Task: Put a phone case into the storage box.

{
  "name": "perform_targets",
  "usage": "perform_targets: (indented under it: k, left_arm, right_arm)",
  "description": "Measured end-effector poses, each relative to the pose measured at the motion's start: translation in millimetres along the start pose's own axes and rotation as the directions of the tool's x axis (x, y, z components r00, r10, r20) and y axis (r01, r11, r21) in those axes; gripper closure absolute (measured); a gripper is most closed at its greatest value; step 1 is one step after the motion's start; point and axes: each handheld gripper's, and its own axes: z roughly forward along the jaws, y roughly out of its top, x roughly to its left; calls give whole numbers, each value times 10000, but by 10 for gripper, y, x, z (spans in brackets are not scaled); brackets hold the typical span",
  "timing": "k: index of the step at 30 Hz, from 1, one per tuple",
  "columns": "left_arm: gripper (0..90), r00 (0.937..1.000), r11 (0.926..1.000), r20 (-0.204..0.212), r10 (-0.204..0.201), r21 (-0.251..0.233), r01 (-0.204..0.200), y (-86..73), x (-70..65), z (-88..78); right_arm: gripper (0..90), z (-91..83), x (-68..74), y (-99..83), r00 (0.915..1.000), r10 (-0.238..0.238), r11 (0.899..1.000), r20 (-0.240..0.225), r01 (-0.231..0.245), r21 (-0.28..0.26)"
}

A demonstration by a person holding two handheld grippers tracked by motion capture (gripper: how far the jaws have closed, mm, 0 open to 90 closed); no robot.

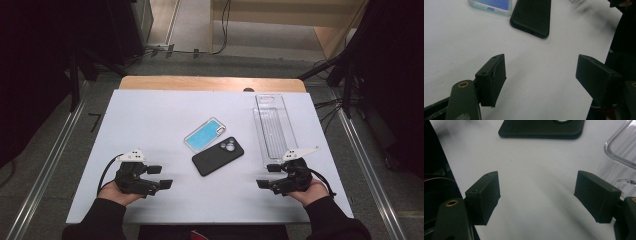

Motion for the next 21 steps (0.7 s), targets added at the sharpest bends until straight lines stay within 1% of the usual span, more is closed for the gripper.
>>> perform_targets:
  k: [2, 4, 8, 9, 10, 12, 13, 14, 17, 21]
  left_arm:
    - [243, 10000, 10000, -17, 18, 10, -18, -1, 3, 4]
    - [243, 10000, 10000, -93, 19, 40, -19, 7, 16, 5]
    - [244, 9997, 9997, 41, -229, -44, 229, 45, 41, 24]
    - [244, 9998, 9998, -70, -159, 81, 159, 31, 39, 16]
    - [245, 9998, 9999, -186, -107, 87, 109, 22, 39, 2]
    - [247, 9997, 9998, -200, -150, 106, 152, 18, 40, -17]
    - [246, 9996, 9998, -159, -216, -13, 216, 14, 42, -36]
    - [247, 9996, 9998, -159, -216, -13, 216, 14, 42, -36]
    - [247, 9998, 9999, -139, -166, -15, 166, 16, 36, -33]
    - [247, 9999, 9999, -76, -87, 79, 87, 24, 42, -9]
  right_arm:
    - [190, 5, 0, 3, 10000, -29, 10000, 26, 29, 35]
    - [190, 20, 2, 13, 10000, -83, 10000, -42, 83, 16]
    - [190, 39, -21, -1, 9998, -134, 9996, -153, 137, 244]
    - [189, 35, -23, -1, 9998, -94, 9997, -192, 98, 220]
    - [190, 31, -22, 0, 9998, -80, 9998, -187, 83, 187]
    - [190, 25, -7, 5, 9997, -135, 9998, -189, 137, 153]
    - [190, 27, 2, 5, 9997, -176, 9997, -161, 178, 148]
    - [190, 30, 8, 5, 9996, -217, 9996, -166, 220, 192]
    - [189, 37, 20, 4, 9996, -229, 9994, -166, 233, 272]
    - [189, 31, 17, 6, 9998, -152, 9997, -145, 155, 164]
